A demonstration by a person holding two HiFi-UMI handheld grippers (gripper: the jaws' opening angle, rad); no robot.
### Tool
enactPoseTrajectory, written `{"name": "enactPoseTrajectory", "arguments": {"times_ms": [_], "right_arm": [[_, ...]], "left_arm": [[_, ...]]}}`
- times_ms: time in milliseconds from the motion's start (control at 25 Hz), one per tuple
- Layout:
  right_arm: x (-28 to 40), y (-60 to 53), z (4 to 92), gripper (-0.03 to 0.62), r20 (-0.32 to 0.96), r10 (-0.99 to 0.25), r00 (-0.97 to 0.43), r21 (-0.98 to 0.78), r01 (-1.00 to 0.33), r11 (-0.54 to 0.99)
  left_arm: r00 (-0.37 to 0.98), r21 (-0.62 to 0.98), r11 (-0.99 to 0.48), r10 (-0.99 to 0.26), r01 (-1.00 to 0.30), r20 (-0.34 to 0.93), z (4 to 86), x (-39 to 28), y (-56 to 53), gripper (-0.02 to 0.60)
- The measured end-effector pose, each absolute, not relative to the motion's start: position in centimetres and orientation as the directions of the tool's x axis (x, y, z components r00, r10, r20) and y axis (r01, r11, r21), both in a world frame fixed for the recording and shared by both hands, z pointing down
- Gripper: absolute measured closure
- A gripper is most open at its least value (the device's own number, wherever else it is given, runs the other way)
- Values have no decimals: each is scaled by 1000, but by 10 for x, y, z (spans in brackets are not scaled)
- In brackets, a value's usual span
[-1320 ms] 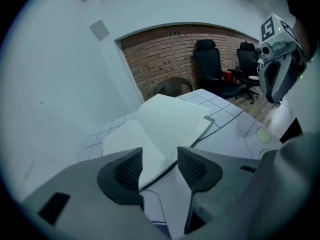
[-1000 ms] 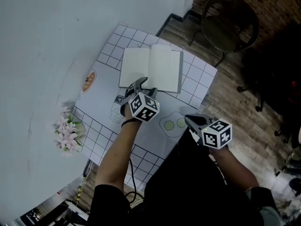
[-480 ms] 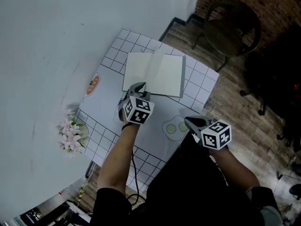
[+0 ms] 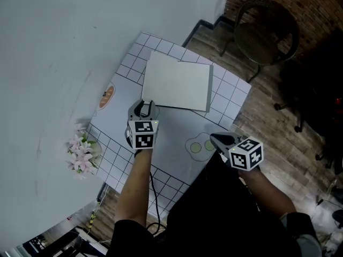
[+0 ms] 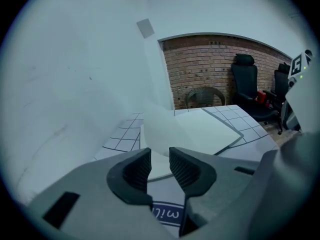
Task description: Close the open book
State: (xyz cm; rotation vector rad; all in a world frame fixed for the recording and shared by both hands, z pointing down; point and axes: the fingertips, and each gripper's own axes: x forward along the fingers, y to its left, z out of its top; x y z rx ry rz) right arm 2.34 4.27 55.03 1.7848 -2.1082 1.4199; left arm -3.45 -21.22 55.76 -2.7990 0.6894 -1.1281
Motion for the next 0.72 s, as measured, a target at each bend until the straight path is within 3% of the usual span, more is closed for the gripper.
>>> {"name": "enactPoseTrajectory", "arguments": {"times_ms": [160, 280, 400, 560, 720], "right_arm": [[25, 44, 555, 595, 554, -760, -339, -603, -793, -86], [25, 40, 555, 595, 549, -764, -340, -607, -790, -85], [24, 38, 553, 595, 544, -766, -343, -609, -789, -79], [27, 43, 554, 595, 551, -764, -336, -608, -789, -91], [36, 50, 557, 595, 561, -765, -317, -601, -791, -113]], "left_arm": [[633, -230, -904, -418, -360, 652, 552, -37, -188, 424], [639, -279, -942, -331, -186, 694, 559, -17, -151, 353], [613, -362, -932, -297, -19, 733, 566, 2, -131, 339], [617, -383, -924, -296, 9, 729, 557, 14, -130, 334], [544, -436, -853, -229, 288, 808, 580, 24, -106, 334]]}}
